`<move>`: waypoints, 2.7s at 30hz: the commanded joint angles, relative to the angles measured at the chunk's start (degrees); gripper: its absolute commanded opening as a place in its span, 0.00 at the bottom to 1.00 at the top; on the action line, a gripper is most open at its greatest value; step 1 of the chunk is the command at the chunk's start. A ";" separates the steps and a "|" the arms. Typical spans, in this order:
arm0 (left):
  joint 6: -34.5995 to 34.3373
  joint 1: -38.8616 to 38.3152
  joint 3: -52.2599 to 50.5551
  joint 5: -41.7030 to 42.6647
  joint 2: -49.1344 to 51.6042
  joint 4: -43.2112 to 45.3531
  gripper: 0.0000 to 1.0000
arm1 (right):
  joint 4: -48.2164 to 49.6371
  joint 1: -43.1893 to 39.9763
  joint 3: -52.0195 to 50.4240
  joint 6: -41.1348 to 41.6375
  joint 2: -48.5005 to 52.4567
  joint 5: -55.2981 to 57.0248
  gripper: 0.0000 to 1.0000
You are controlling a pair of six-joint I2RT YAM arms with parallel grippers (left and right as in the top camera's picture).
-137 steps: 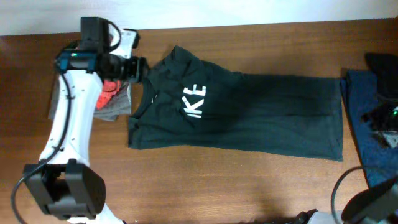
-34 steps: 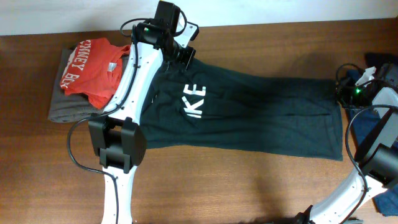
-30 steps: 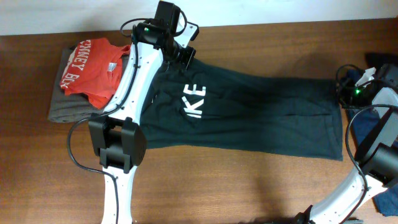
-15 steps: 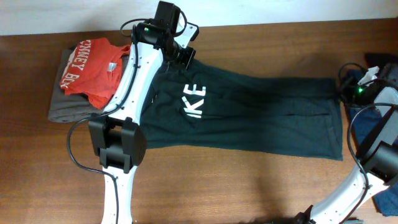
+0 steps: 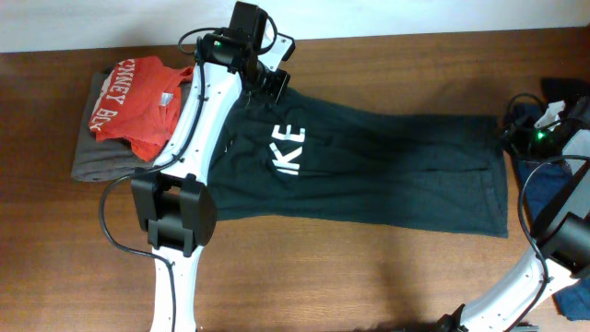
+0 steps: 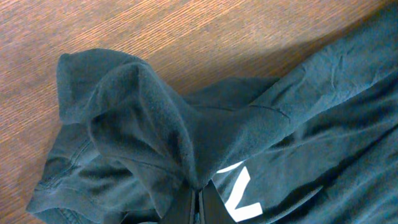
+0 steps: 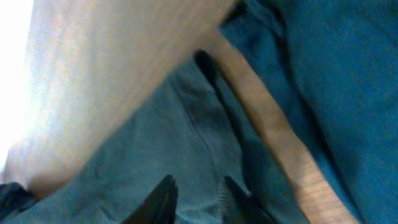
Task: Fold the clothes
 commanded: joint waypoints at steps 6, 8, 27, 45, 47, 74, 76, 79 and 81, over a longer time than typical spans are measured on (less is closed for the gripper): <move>0.35 -0.28 1.33 -0.37 -0.50 -0.26 0.01 | -0.52 2.12 0.55 0.02 -1.57 11.13 0.39; 0.35 -0.28 1.33 -0.37 -0.50 -0.26 0.01 | -0.33 2.54 0.55 0.07 -1.33 11.06 0.39; 0.35 -0.28 1.33 -0.37 -0.50 -0.87 0.00 | 1.42 3.26 -1.22 3.04 0.26 12.37 0.32; 0.35 -0.28 1.33 -0.37 -0.50 -0.90 0.00 | 1.84 4.76 -1.46 3.06 0.26 14.53 0.26; 0.35 -0.28 1.33 -0.37 -0.50 -0.87 0.01 | 2.12 4.76 -1.64 3.04 0.26 14.51 0.22; 0.59 -0.26 1.33 -16.22 -3.69 -10.75 0.01 | -14.03 -1.75 0.07 4.72 -19.98 11.26 0.04; 0.59 -0.26 1.31 -17.59 -3.69 -13.27 0.01 | -15.80 -3.34 0.07 4.94 -21.62 11.30 0.04; 0.59 -0.26 1.31 -17.59 -3.69 -16.31 0.01 | -18.86 -4.79 0.07 4.46 -22.69 11.28 0.04; 0.59 -0.26 1.09 -17.59 -3.69 -18.32 0.01 | -20.28 -4.26 0.07 3.17 -22.64 11.39 0.04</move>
